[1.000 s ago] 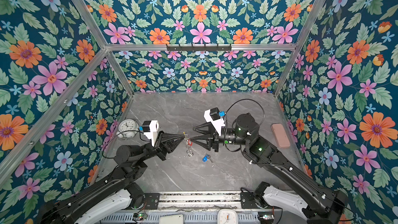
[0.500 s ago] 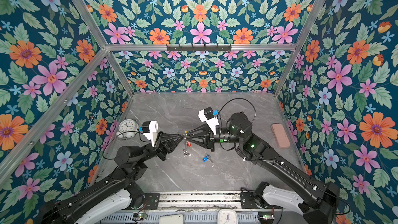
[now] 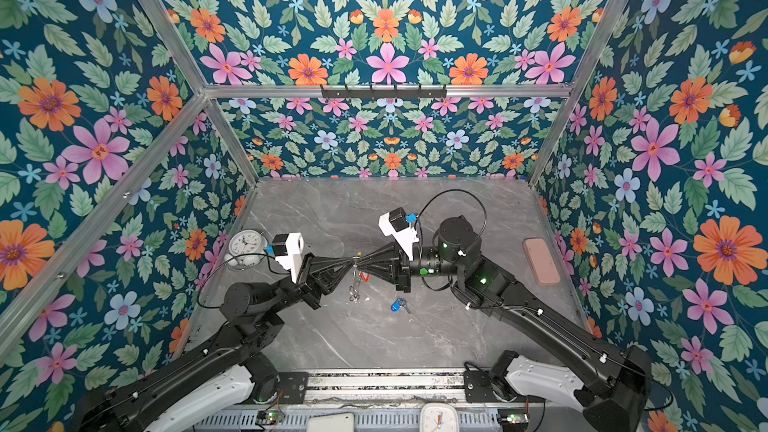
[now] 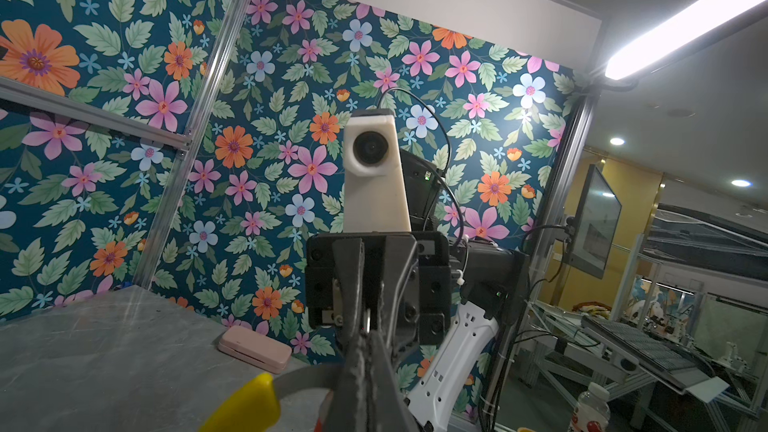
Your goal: Remove the keys from the keyring
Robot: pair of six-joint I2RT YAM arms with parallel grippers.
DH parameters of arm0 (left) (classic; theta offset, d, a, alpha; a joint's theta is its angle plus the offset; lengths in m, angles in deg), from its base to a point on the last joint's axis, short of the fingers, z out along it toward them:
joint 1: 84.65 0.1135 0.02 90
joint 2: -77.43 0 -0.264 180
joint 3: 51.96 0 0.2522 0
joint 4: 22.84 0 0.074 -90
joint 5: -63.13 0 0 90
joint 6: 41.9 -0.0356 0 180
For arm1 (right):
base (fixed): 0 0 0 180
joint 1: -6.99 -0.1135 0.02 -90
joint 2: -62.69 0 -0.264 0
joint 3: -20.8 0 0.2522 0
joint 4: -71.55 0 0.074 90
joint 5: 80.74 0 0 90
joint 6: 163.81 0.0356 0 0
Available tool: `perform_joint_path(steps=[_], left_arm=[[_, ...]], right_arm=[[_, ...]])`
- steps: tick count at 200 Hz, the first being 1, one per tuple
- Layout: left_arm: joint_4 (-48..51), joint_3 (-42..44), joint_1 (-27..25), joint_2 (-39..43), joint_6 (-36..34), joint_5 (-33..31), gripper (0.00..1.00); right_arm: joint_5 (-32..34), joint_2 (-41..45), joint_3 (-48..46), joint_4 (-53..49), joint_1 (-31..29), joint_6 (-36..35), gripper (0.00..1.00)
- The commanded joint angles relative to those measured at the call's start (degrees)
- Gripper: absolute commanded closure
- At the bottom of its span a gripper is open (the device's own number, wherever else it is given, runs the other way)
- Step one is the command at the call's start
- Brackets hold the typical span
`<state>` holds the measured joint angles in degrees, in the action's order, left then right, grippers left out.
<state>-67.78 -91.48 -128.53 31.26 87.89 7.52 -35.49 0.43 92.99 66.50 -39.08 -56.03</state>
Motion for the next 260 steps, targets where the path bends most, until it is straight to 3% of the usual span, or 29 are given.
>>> perform_joint_path(steps=[1, 60, 87, 114, 156, 207, 260], left_arm=[[-2.8, 0.0, 0.1, 0.1, -1.0, -0.2, 1.00], [-0.2, -0.7, 0.0, -0.3, -0.7, -1.0, 1.00], [2.2, -0.7, 0.0, 0.0, -0.6, -1.3, 0.73], [6.7, -0.9, 0.1, 1.6, -0.7, -1.4, 0.62], [25.8, -5.6, 0.2, 4.9, -5.2, -0.5, 0.56], [51.9, -16.4, 0.1, 2.6, -15.4, 3.8, 0.53], [65.8, -23.7, 0.2, -1.8, -24.1, 8.9, 0.56]], right_arm=[[0.4, 0.0, 0.2, 0.2, -0.1, -0.5, 0.89], [1.2, 0.6, 0.1, -1.3, -0.1, -1.1, 1.00], [3.3, 1.7, 0.2, -5.0, -0.1, -2.4, 1.00], [5.8, 3.1, 1.5, -13.2, -0.2, -5.4, 1.00], [8.5, 4.1, 4.5, -26.0, -0.1, -10.0, 1.00], [10.0, 2.5, 9.1, -37.6, 0.0, -14.5, 1.00], [7.7, -1.5, 13.6, -44.7, 0.0, -17.0, 1.00]])
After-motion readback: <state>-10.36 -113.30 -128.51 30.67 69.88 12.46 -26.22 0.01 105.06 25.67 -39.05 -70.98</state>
